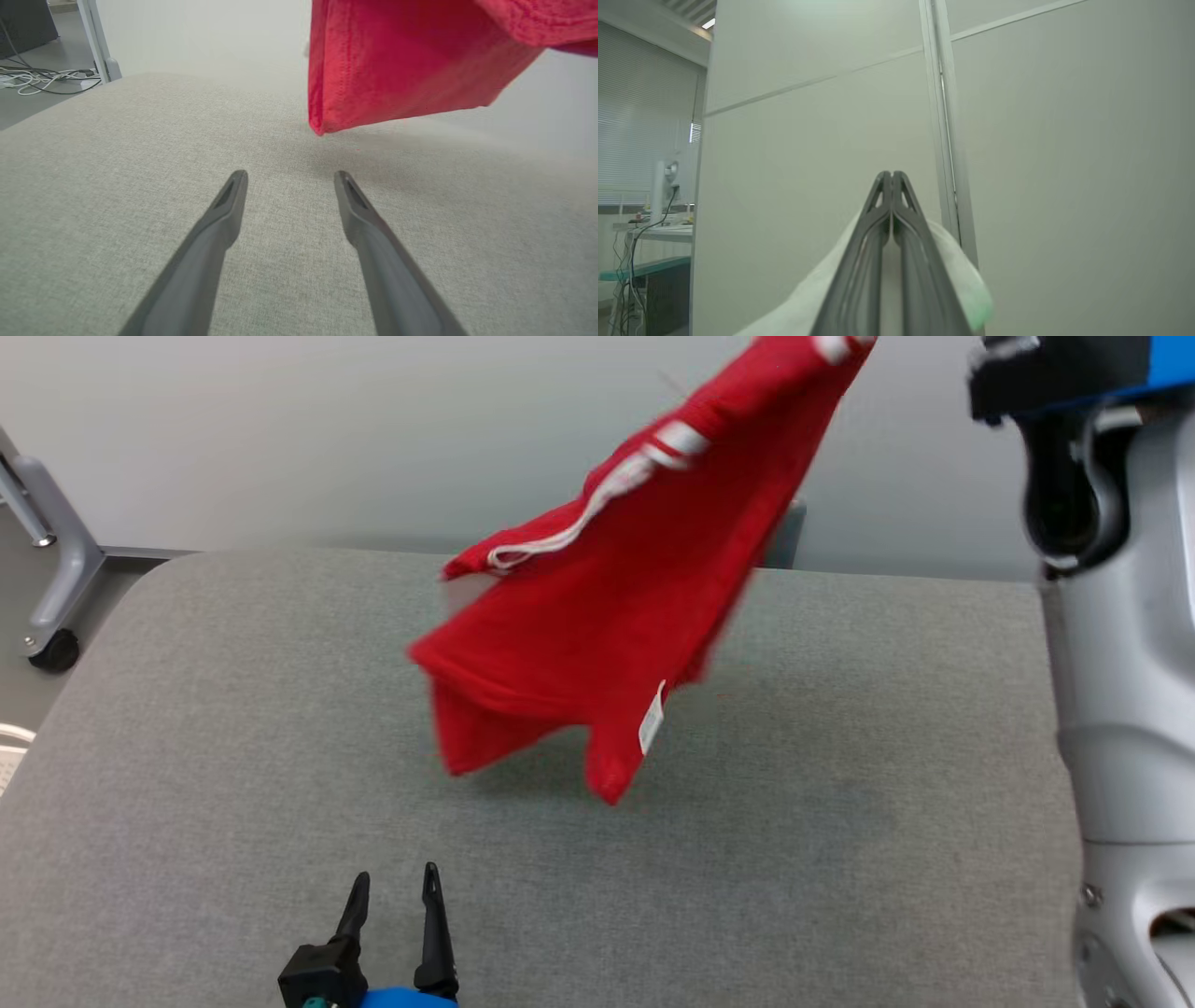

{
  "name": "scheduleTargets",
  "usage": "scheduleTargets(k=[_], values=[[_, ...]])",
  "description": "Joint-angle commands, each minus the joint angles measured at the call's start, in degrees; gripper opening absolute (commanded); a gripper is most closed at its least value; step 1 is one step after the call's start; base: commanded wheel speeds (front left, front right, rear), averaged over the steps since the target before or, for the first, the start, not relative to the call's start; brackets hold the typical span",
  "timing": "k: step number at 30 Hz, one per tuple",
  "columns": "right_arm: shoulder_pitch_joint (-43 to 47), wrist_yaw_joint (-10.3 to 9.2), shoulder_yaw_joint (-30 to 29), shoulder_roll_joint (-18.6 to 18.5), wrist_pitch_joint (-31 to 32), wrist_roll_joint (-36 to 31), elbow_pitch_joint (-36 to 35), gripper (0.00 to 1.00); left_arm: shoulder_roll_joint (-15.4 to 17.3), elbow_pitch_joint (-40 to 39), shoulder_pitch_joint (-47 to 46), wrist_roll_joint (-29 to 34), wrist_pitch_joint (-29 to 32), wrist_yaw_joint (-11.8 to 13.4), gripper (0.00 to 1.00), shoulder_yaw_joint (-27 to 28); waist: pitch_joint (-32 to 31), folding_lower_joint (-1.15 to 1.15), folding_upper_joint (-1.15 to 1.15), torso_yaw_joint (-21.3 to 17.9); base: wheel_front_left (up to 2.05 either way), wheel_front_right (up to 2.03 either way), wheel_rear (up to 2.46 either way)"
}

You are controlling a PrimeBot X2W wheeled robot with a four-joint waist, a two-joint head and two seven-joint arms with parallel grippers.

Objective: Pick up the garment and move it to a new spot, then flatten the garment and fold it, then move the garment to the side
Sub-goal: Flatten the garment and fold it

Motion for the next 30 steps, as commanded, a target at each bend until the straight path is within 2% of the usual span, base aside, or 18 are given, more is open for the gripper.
scheduleTargets(k=[1, 6, 10, 11, 12, 19, 24, 30], values=[[2.97, 0.0, -1.36, -1.12, -0.1, -0.62, 2.13, 0.0, -0.03, -0.3, -0.07, 0.32, -0.13, 0.25, 1.0, 0.45, 0.07, 0.01, 0.0, -0.37, 0.0, 0.0, 0.0], [13.35, 0.01, -7.0, -5.38, -0.13, -5.82, 13.26, 0.0, -0.03, -0.8, -1.34, 0.88, -0.13, -0.09, 1.0, 0.19, 1.69, 0.01, 0.0, -2.28, 0.0, 0.0, 0.0], [22.61, 0.01, -11.06, -6.6, -0.16, -7.5, 19.81, 0.01, -0.03, -0.68, -2.6, 1.49, -0.13, -0.27, 1.0, -0.35, 3.4, 0.01, 0.0, -4.02, 0.0, 0.0, 0.0], [24.49, 0.01, -12.13, -6.36, -0.16, -7.79, 20.69, 0.3, -0.03, -0.64, -2.94, 1.71, -0.14, -0.36, 1.0, -0.37, 3.75, 0.01, 0.0, -4.54, 0.0, 0.0, 0.0], [25.93, 0.02, -12.67, -6.13, -0.18, -8.4, 21.12, 1.0, -0.02, -0.43, -3.23, 1.94, -0.13, -0.49, 1.0, -0.55, 3.98, 0.01, 0.0, -4.98, 0.0, 0.0, 0.0], [33.44, 0.01, -14.19, -2.51, -0.14, -9.22, 16.17, 1.0, -0.03, 0.14, -5.11, 2.75, -0.13, -1.18, 1.0, -2.01, 4.78, 0.01, 0.0, -8.55, 0.0, 0.0, 0.0], [36.42, 0.01, -10.43, -0.19, -0.13, -8.46, 10.63, 1.0, -0.03, 1.11, -6.61, 1.3, -0.13, -2.67, 1.0, -6.06, 5.49, 0.01, 0.0, -10.71, 0.0, 0.0, 0.0], [36.53, 0.01, -5.92, 0.92, -0.14, -6.97, 6.91, 1.0, -0.01, 4.78, -9.34, -0.27, -0.13, -4.81, 1.0, -13.78, 7.09, 0.01, 0.0, -13.21, 0.0, 0.0, 0.0]])
